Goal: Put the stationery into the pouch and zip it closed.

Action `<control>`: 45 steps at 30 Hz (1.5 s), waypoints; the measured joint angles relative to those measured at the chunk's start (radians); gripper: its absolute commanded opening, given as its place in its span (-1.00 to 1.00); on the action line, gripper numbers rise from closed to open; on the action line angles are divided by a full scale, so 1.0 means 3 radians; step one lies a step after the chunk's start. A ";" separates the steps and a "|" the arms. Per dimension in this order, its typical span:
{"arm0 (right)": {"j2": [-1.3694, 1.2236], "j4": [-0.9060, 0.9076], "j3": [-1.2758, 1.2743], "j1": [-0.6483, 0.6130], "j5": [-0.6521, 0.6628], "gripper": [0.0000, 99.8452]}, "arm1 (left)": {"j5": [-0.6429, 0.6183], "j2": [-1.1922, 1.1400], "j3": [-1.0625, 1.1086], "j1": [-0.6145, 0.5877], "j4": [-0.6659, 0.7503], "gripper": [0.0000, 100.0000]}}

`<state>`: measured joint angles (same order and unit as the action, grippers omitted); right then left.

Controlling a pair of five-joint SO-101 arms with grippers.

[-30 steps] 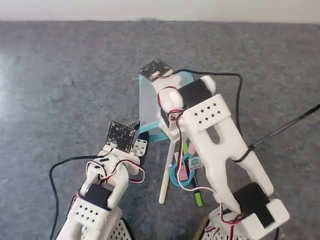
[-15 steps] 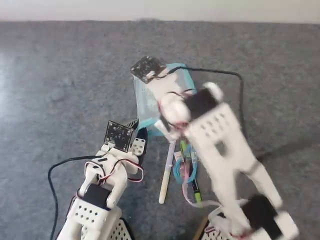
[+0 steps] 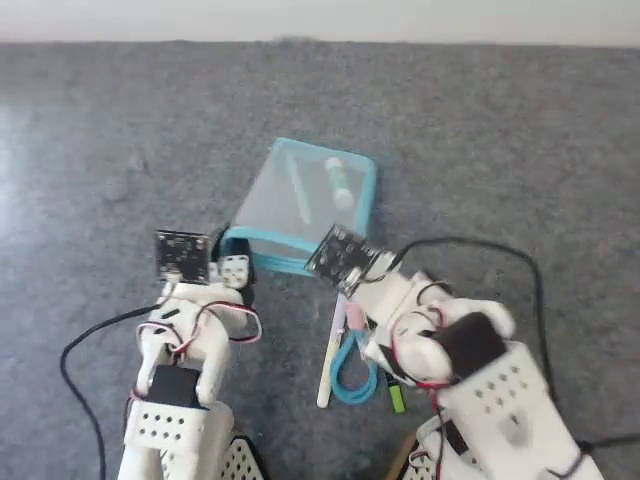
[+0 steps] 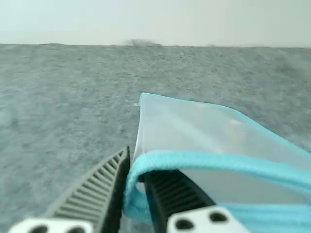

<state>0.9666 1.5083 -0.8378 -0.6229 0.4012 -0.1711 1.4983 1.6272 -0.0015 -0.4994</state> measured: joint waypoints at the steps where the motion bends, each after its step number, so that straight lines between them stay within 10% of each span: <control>1: 0.0000 -0.0072 -0.0128 0.0000 0.0000 -0.37 | 0.0000 0.0000 -0.0015 -0.0082 0.0000 -0.98; 17: -0.1013 -0.0384 -0.0266 0.0000 -0.0297 -0.37 | 0.0000 0.0000 -0.0245 -0.1059 -0.0061 -0.98; 32: -0.1442 -0.0491 -0.0261 -0.0194 -0.0578 -0.37 | 0.0000 0.0000 -0.0322 -0.1192 -0.0143 -0.98; 45: -0.2450 -0.1299 -0.0358 -0.0113 -0.0788 -0.85 | 0.0000 0.0000 -0.0322 -0.1110 -0.0143 -0.98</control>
<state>0.2317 1.1185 -0.9452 -0.6567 0.1649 -0.1711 1.4983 1.5305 -0.3345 -0.5424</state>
